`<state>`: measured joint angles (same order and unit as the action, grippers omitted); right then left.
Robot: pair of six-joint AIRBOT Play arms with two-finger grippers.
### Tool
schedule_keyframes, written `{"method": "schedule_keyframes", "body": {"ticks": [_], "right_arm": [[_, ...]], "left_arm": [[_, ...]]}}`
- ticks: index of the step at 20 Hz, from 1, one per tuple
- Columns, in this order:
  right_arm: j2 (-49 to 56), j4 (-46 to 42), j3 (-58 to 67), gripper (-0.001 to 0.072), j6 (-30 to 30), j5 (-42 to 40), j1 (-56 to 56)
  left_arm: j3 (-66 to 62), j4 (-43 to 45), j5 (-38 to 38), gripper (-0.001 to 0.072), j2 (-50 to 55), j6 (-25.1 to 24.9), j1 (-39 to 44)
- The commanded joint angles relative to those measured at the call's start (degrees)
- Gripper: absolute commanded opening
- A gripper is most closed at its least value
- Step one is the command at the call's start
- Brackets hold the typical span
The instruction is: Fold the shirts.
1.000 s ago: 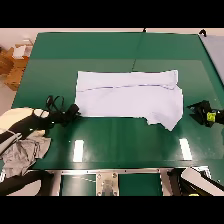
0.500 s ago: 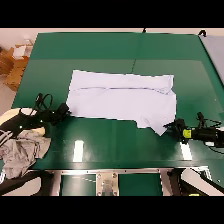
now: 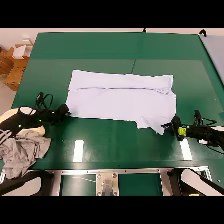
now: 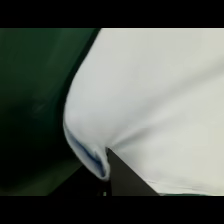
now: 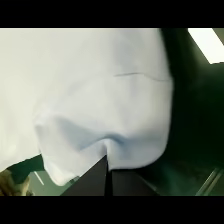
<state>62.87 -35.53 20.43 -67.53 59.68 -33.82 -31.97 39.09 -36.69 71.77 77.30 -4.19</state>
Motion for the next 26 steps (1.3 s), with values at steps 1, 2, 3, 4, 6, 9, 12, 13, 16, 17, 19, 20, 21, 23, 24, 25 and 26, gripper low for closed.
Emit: {"method": "schedule_keyframes", "body": {"ticks": [1, 2, 3, 4, 6, 9, 12, 13, 16, 17, 19, 20, 21, 23, 24, 25, 26], "right_arm": [[-3.0, -3.7, 2.1, 0.0017, -3.0, 4.0, -0.8], [-4.3, -7.4, 3.1, 0.0016, -6.0, 5.2, -1.5], [-5.5, -10.9, 3.7, 0.0016, -8.7, 6.7, -1.9], [-6.9, -14.8, 3.8, 0.0016, -11.6, 8.1, -2.1], [-10.1, -21.4, 3.8, 0.0015, -16.7, 10.5, -2.0], [-16.3, -26.8, 4.5, 0.0015, -19.8, 15.0, -2.0], [-20.3, -28.3, 8.9, 0.0015, -20.5, 18.8, -1.9], [-20.6, -27.4, 11.1, 0.0016, -20.5, 19.0, -1.6], [-18.5, -22.6, 18.3, 0.0016, -20.5, 18.2, 1.0], [-16.8, -21.1, 20.5, 0.0016, -20.5, 17.7, 2.3], [-11.4, -19.3, 25.7, 0.0016, -20.6, 15.9, 5.6], [-8.0, -18.7, 29.0, 0.0015, -21.1, 14.9, 7.1], [-4.8, -18.1, 32.2, 0.0016, -21.2, 13.7, 8.3], [2.5, -16.5, 39.5, 0.0016, -21.2, 11.7, 10.5], [6.8, -15.9, 43.3, 0.0017, -21.2, 11.3, 11.8], [10.8, -15.9, 46.6, 0.0016, -21.2, 11.0, 13.1], [15.4, -15.9, 49.8, 0.0016, -21.2, 10.4, 14.5]], "left_arm": [[-4.0, 12.6, -9.7, 0.0021, -3.3, 7.6, 0.0], [-4.6, 17.8, -13.1, 0.0021, -5.4, 10.8, 0.0], [-4.4, 22.8, -16.9, 0.0021, -8.3, 13.5, 0.0], [-4.2, 27.2, -20.7, 0.0021, -11.1, 16.0, 0.0], [-4.2, 31.3, -26.0, 0.0022, -15.9, 17.2, 0.0], [-4.2, 31.6, -33.0, 0.0021, -20.2, 18.3, 0.0], [-5.4, 31.6, -36.0, 0.0021, -20.7, 18.5, 0.0], [-6.7, 31.2, -36.0, 0.0021, -20.7, 18.7, 0.0], [-14.1, 30.8, -35.4, 0.002, -20.5, 19.4, 0.0], [-16.9, 30.8, -35.3, 0.002, -19.8, 19.3, 0.0], [-23.7, 30.5, -37.2, 0.0021, -15.5, 19.2, 0.0], [-27.3, 30.3, -37.8, 0.0021, -12.5, 18.6, 0.0], [-30.7, 30.2, -37.8, 0.0021, -9.7, 18.5, 0.0], [-37.5, 29.8, -37.4, 0.0021, -3.1, 17.9, 0.0], [-40.7, 28.3, -37.1, 0.0021, 0.7, 17.0, 0.0], [-43.3, 26.2, -35.9, 0.0021, 4.5, 16.3, 0.1], [-45.4, 24.2, -34.4, 0.0021, 8.0, 15.3, 0.1]]}}
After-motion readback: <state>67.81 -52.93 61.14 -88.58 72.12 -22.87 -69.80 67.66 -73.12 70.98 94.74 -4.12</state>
